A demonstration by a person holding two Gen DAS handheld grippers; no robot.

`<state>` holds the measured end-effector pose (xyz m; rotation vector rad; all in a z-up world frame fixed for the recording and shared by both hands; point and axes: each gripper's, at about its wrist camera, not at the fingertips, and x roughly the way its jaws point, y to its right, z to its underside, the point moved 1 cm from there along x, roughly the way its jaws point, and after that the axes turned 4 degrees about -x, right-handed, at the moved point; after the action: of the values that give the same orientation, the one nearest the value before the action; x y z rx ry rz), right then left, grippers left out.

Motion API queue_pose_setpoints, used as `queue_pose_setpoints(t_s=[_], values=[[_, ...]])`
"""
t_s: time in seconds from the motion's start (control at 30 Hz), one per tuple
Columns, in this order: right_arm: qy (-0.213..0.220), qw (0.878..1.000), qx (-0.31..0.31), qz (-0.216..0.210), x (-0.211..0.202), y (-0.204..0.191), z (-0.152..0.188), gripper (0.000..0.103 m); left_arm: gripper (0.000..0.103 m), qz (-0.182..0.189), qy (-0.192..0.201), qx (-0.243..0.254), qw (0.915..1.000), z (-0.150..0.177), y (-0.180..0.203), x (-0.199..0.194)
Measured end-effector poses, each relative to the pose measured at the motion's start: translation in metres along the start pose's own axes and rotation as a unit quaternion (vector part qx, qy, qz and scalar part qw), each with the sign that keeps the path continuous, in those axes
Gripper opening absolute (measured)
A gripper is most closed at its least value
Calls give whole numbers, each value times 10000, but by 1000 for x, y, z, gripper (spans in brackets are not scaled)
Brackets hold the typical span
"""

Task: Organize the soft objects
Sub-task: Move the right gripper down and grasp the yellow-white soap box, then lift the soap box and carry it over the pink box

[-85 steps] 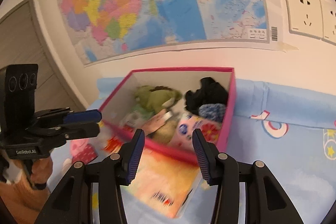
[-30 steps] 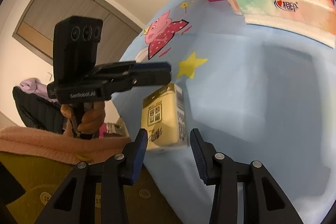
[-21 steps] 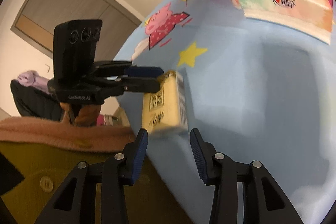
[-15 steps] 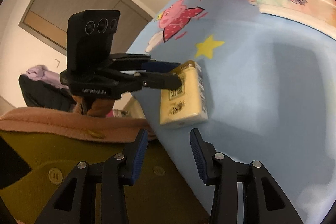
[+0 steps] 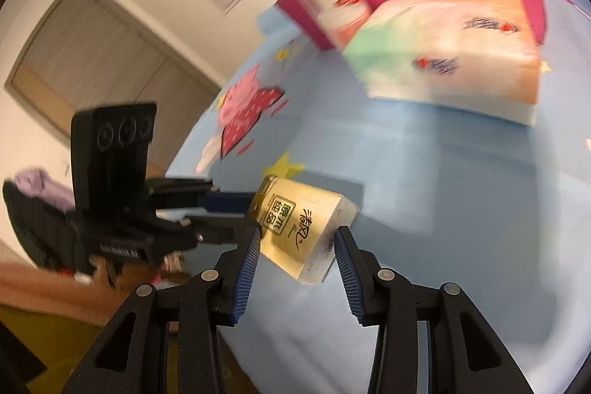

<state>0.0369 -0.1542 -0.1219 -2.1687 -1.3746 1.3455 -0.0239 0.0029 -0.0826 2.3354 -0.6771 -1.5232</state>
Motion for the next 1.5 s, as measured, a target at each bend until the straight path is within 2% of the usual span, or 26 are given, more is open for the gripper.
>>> queue_pose_setpoints(t_s=[0.2, 0.37, 0.5, 0.67, 1.07, 1.5], values=[[74, 9994, -36, 340, -3, 3, 0, 43, 37, -128, 58, 64, 9999, -7, 5, 6], [55, 9987, -78, 506, -6, 4, 3, 33, 37, -175, 37, 94, 9998, -8, 7, 6], [95, 9975, -214, 660, -9, -1, 1, 33, 37, -215, 71, 134, 9997, -14, 11, 6], [232, 9964, -335, 750, -20, -5, -7, 33, 37, -255, 135, 229, 9993, -23, 16, 0], [546, 9928, -530, 926, -43, -11, -24, 33, 37, -294, 564, 540, 9965, -51, 31, -20], [815, 9895, -623, 1016, -62, -14, -36, 33, 37, -300, 775, 714, 9940, -63, 45, -22]])
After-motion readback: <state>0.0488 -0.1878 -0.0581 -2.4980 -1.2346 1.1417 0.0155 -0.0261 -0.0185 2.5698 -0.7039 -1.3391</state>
